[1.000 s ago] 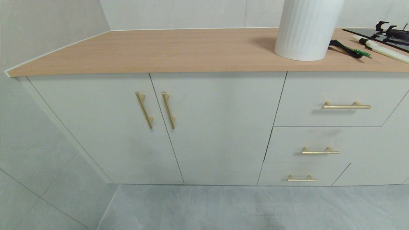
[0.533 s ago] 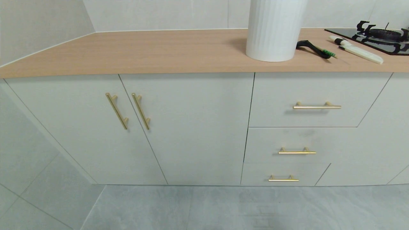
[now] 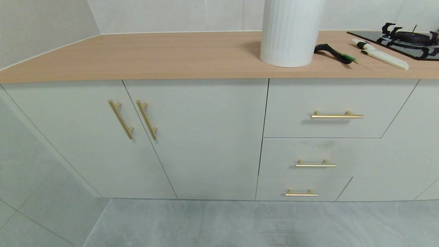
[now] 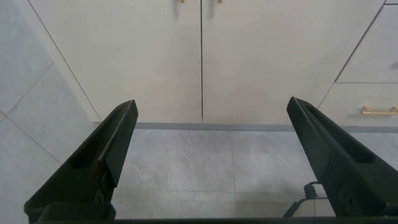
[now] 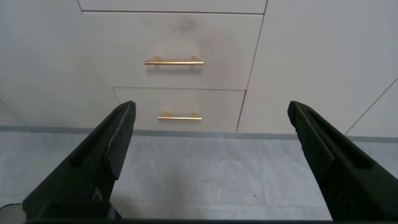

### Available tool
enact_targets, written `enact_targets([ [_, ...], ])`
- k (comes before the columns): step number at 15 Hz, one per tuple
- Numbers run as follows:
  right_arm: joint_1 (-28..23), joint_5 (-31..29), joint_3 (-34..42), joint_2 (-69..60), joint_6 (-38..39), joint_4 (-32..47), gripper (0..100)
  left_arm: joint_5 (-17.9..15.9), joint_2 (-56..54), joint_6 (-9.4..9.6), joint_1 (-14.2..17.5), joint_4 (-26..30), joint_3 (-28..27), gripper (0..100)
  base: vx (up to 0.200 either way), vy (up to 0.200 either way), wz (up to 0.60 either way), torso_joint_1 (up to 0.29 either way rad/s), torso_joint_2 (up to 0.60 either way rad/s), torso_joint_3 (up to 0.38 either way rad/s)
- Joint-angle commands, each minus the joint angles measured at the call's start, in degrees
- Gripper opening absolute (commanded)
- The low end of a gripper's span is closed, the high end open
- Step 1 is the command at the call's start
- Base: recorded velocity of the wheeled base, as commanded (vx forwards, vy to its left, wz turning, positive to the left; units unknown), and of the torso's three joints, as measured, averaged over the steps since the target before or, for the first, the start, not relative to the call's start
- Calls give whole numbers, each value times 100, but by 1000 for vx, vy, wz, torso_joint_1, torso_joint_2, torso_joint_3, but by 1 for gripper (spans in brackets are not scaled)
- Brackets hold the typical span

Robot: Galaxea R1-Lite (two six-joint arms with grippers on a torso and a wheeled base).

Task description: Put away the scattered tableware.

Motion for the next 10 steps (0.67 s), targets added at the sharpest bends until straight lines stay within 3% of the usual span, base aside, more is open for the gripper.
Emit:
enact_targets([
  [1,5,-7,0,9,-6,-2,100,-2,9,-1,2,-1,0,100,0,0,0,0,0,0],
  [10,14,20,0,62,-85,-2,100,-2,9,-1,2,-1,0,100,0,0,0,0,0,0],
])
